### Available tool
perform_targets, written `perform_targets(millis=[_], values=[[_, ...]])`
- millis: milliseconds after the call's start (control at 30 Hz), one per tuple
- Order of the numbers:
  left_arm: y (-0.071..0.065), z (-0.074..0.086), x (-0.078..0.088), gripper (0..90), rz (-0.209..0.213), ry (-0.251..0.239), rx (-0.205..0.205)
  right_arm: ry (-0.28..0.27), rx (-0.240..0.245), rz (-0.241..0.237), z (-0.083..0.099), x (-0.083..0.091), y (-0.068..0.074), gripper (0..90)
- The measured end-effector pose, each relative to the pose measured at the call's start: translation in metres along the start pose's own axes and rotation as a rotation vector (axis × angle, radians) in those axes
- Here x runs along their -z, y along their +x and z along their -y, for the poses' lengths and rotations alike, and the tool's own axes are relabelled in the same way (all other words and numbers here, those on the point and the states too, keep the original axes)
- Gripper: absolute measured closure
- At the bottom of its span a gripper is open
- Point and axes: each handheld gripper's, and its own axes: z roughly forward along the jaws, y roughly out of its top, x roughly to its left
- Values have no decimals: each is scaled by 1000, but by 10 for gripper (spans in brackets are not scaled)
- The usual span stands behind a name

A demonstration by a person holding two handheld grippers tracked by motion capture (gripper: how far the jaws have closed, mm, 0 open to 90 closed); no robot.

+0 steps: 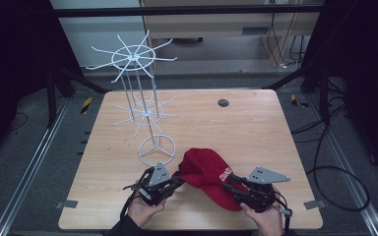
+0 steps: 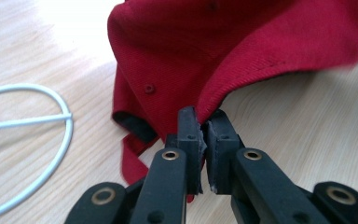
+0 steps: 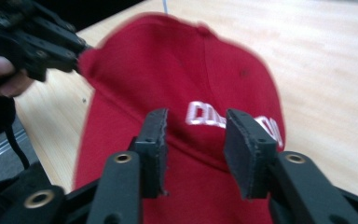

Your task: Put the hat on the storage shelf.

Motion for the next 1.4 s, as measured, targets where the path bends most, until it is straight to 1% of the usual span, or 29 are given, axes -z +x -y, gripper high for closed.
perform_targets(millis=[33, 67, 133, 200, 233, 300, 400, 467, 567, 733, 833, 933, 1000, 1133, 1167, 1233, 1267, 1300, 1333, 1367, 1400], values=[[1, 1, -1, 849, -3, 10, 2, 12, -6, -6, 2, -3, 0, 672], [2, 3, -2, 848, -4, 15, 8, 41, 5, 6, 4, -7, 0, 692], [3, 5, -4, 843, -12, 29, 5, 77, 14, 11, 8, -14, 1, 721], [4, 7, -8, 839, -21, 46, 0, 115, 28, 14, 11, -21, 1, 738], [5, 8, -11, 837, -24, 61, -4, 128, 33, 20, 12, -23, 2, 743], [6, 11, -15, 828, -32, 74, -3, 155, 46, 28, 15, -28, 2, 757], [8, 14, -12, 729, -47, 83, -3, 185, 39, 30, 19, -32, -1, 761], [9, 16, -8, 642, -54, 86, 0, 181, 36, 28, 20, -31, -2, 754], [12, 21, 2, 562, -66, 85, -5, 160, 38, 32, 17, -28, -3, 731], [21, 33, 20, 477, -88, 95, 18, 113, 42, 54, 9, -25, -4, 644], [30, 40, 32, 458, -109, 89, 49, 93, 36, 63, 4, -26, -2, 600], [38, 45, 41, 455, -131, 82, 72, 75, 35, 65, 0, -29, 1, 567], [42, 48, 46, 461, -153, 73, 79, 64, 35, 61, -4, -31, 5, 569], [55, 54, 57, 524, -195, 69, 102, 55, 43, 45, -11, -39, 15, 572], [60, 57, 60, 554, -216, 63, 119, 53, 46, 39, -12, -43, 19, 567], [66, 59, 62, 590, -239, 54, 138, 59, 48, 26, -15, -51, 28, 559], [71, 60, 65, 617, -250, 47, 158, 63, 49, 21, -16, -54, 32, 555], [74, 61, 67, 641, -255, 38, 176, 66, 59, 13, -18, -58, 37, 550], [76, 62, 68, 676, -247, 24, 199, 74, 64, 13, -18, -60, 41, 550], [77, 62, 69, 695, -237, 10, 216, 81, 67, 23, -18, -62, 43, 559], [77, 61, 69, 716, -232, 3, 217, 88, 73, 34, -18, -61, 44, 576]])
